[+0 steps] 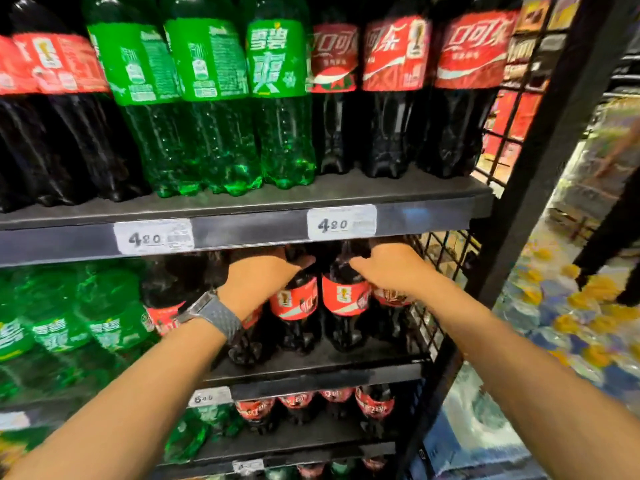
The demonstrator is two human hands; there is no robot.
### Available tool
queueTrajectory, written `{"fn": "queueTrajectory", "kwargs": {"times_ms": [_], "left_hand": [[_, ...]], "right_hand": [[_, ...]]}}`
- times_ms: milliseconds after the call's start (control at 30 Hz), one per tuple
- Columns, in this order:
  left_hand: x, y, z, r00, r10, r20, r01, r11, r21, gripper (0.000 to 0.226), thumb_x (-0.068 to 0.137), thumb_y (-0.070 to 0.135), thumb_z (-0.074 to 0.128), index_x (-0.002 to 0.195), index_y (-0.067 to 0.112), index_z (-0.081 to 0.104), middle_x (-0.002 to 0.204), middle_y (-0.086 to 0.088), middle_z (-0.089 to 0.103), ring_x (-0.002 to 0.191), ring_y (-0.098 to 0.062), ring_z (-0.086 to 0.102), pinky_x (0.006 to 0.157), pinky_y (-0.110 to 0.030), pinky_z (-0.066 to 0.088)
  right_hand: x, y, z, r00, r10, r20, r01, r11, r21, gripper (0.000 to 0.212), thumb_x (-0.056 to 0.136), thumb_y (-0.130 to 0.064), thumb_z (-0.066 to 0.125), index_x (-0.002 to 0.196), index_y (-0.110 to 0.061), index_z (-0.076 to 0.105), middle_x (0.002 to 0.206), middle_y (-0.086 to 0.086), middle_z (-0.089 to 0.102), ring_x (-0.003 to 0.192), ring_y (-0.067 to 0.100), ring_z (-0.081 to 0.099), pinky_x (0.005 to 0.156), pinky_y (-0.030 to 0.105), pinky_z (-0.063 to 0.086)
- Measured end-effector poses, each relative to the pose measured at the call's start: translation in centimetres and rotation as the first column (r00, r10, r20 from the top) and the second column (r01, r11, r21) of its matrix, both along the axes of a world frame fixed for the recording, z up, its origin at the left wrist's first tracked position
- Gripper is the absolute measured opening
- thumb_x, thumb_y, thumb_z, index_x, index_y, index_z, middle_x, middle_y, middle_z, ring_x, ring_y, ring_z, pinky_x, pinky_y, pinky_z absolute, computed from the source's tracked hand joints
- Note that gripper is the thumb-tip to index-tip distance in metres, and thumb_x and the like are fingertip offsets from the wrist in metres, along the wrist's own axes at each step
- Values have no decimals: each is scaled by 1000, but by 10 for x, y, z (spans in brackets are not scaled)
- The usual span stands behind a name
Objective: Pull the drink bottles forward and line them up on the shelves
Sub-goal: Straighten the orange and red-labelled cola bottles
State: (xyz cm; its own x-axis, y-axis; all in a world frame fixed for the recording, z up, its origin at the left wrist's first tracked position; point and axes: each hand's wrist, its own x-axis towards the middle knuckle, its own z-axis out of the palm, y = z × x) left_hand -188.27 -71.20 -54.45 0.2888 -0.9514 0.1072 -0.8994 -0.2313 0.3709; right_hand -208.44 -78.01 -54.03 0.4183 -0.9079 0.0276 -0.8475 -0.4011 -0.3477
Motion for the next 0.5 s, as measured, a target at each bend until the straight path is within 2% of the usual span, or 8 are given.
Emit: {"fn": "queueTrajectory", "kwargs": {"times_ms": [67, 133, 200, 300, 400, 500], "left_hand": [[0, -2, 1, 1000, 9, -29, -9, 1000, 19, 71, 80, 69, 53, 141, 33, 41, 147, 7, 42, 133, -19, 42, 108, -36, 35], [5, -5, 6, 991, -63, -114, 62, 998, -14, 64, 81, 56, 64, 135, 27, 49, 137, 3, 54, 123, -21, 52, 104, -37, 39], [11, -7, 10, 977, -118, -177, 123, 992, 16, 60, 81, 46, 68, 134, 23, 51, 132, -1, 58, 119, -23, 54, 103, -40, 41], [17, -9, 11, 960, -139, -244, 167, 981, 101, 59, 83, 47, 66, 135, 24, 51, 134, 4, 55, 123, -20, 52, 106, -39, 38], [17, -10, 8, 926, -210, -315, 221, 975, -2, 59, 81, 50, 67, 134, 29, 51, 133, 6, 56, 122, -16, 53, 105, -38, 39], [19, -10, 5, 943, -210, -258, 188, 976, -106, 57, 83, 41, 69, 135, 27, 50, 134, 5, 55, 122, -16, 51, 105, -39, 39]], "right_hand": [[0, -4, 2, 999, 23, -37, -21, 999, 37, 53, 94, -47, 42, 88, 0, 65, 97, 21, 66, 91, 31, 60, 68, 32, 39], [0, -7, 2, 998, 32, -51, -30, 998, 50, 48, 93, -50, 41, 88, -8, 65, 100, 15, 69, 90, 28, 61, 67, 30, 38], [2, -6, 1, 1000, 22, -20, -22, 1000, 23, 53, 89, -61, 43, 100, -15, 65, 103, 6, 69, 91, 25, 60, 70, 29, 38], [5, -5, 3, 999, 19, 33, -19, 999, 26, 64, 82, -72, 45, 120, -22, 59, 114, 3, 67, 100, 23, 60, 75, 29, 39], [6, -7, 11, 998, 40, -54, -37, 997, 66, 69, 83, -73, 41, 123, -19, 57, 116, 6, 66, 86, 20, 55, 72, 30, 37], [6, -9, 9, 995, 24, -98, -21, 999, 33, 67, 87, -69, 38, 122, -15, 57, 113, 10, 66, 83, 22, 54, 70, 31, 38]]}}
